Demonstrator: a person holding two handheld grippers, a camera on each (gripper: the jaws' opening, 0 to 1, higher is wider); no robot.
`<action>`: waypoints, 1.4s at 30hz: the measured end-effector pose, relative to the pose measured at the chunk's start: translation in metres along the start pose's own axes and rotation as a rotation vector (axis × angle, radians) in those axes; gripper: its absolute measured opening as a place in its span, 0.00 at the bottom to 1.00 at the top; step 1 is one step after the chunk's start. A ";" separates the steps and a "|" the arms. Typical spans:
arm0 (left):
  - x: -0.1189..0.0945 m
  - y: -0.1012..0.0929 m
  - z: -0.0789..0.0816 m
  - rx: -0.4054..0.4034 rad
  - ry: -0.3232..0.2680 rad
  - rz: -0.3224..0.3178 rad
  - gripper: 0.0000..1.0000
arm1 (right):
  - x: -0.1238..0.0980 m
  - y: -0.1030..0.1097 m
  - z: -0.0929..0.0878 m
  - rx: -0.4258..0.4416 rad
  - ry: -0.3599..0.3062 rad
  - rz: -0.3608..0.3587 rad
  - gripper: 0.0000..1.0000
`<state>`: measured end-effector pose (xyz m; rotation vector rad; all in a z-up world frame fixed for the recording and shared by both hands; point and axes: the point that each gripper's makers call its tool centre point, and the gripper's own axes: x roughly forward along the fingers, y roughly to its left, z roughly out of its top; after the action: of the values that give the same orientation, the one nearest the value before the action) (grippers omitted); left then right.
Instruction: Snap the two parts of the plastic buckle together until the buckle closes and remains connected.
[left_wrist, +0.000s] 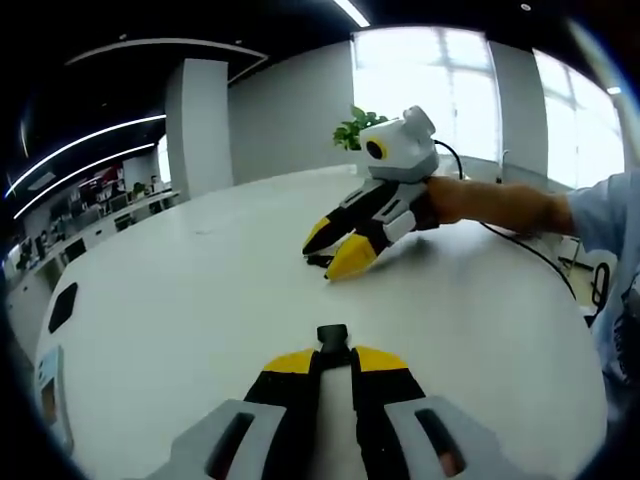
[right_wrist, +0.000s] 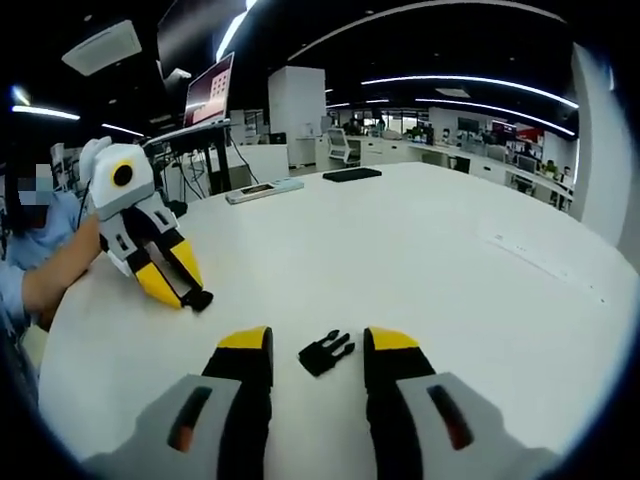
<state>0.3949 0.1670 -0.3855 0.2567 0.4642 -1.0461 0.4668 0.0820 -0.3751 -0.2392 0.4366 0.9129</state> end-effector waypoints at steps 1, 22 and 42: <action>0.000 0.000 0.000 0.001 0.000 0.000 0.11 | -0.001 0.000 0.000 -0.005 -0.001 -0.001 0.37; -0.001 0.000 0.000 -0.002 -0.002 -0.001 0.11 | -0.024 0.000 0.014 0.004 -0.094 -0.011 0.39; -0.001 -0.002 0.000 0.006 0.002 0.002 0.11 | -0.014 -0.015 0.002 -0.061 -0.023 -0.056 0.41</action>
<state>0.3926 0.1671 -0.3852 0.2632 0.4623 -1.0453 0.4721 0.0640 -0.3666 -0.2945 0.3790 0.8735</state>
